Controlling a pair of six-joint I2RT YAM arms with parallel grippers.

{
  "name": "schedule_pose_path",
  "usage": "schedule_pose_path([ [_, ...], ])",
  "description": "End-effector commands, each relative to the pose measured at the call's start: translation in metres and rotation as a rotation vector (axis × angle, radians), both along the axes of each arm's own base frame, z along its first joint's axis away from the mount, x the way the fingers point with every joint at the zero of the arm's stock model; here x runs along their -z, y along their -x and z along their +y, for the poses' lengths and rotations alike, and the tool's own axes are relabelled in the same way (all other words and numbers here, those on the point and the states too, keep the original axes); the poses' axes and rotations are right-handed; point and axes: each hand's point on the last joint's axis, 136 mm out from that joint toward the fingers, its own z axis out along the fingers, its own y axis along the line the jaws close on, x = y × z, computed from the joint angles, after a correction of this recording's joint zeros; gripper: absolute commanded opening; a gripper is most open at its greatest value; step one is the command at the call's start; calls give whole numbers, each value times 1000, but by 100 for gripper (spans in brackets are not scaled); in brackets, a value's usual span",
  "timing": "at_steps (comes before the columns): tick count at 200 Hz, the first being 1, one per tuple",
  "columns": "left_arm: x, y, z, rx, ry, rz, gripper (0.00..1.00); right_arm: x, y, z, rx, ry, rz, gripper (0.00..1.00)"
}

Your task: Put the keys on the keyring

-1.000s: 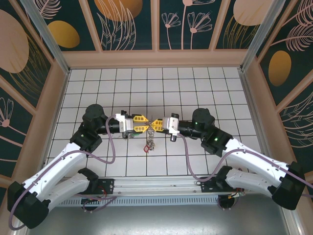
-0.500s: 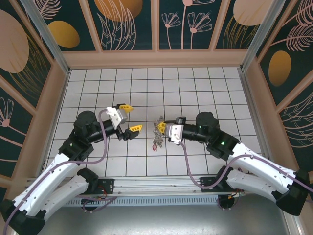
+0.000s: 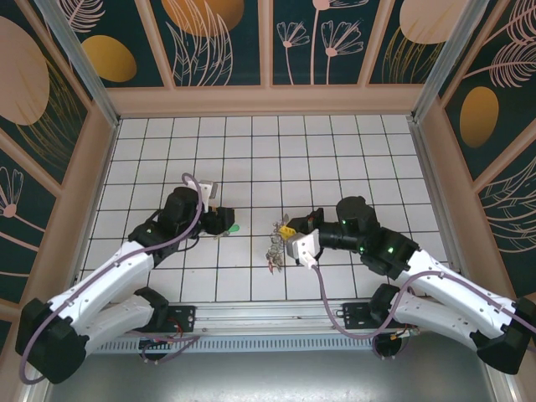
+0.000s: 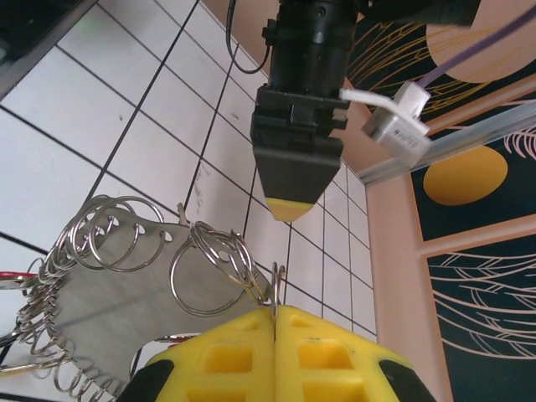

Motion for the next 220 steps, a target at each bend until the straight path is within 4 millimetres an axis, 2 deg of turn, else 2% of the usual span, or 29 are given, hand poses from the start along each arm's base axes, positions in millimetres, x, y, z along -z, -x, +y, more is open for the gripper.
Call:
schedule_pose_path([
  [1, 18, 2, 14, -155, -11, 151, 52, -25, 2, -1, -17, -25, -86, 0],
  [39, 38, 9, 8, -171, -10, 286, 52, -13, -2, 2, 1, -11, -35, 0],
  [55, 42, 6, 13, -209, -30, 297, 52, -9, -3, 3, 14, -14, -3, 0],
  [86, 54, -3, 24, -269, -140, 333, 44, -6, -8, 6, 46, -32, 45, 0],
  [112, 75, -4, 20, -262, -185, 401, 42, -4, -13, 7, 73, -44, 56, 0],
  [139, 83, -14, 13, -311, -162, 442, 36, -1, -15, 7, 87, -50, 59, 0],
  [186, 101, -25, 2, -388, -139, 528, 37, -5, -17, 4, 111, -83, 51, 0],
  [220, 111, -28, 12, -481, -172, 546, 38, -7, -15, 2, 113, -85, 59, 0],
])
